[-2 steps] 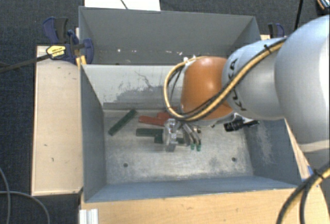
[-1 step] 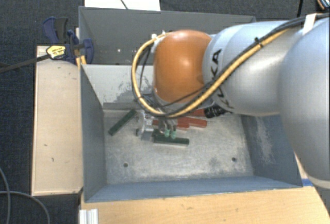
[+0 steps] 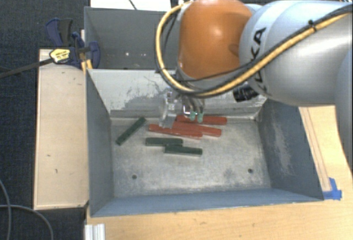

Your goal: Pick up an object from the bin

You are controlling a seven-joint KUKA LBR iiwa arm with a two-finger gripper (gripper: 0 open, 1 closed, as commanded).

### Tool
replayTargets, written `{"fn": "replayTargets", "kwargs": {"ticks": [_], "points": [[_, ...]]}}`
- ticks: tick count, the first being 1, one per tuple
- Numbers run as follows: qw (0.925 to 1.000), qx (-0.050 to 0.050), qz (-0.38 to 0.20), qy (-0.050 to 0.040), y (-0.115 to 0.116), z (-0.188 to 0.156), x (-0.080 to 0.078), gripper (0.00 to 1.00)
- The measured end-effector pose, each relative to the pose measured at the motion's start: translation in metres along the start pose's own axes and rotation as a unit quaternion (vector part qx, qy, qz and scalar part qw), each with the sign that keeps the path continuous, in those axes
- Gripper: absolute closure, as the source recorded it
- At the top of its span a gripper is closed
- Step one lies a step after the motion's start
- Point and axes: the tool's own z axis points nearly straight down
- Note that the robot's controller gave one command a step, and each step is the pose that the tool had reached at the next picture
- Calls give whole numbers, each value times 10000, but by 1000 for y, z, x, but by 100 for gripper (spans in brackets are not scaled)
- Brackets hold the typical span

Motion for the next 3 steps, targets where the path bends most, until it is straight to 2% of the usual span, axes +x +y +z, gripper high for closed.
{"fn": "replayTargets", "kwargs": {"ticks": [1,2,3], "points": [[9999,16,-91,75,51,60,19,100],[9918,32,1275,59,18,73,55,100],[9973,5,-732,12,-20,-80,46,100]]}}
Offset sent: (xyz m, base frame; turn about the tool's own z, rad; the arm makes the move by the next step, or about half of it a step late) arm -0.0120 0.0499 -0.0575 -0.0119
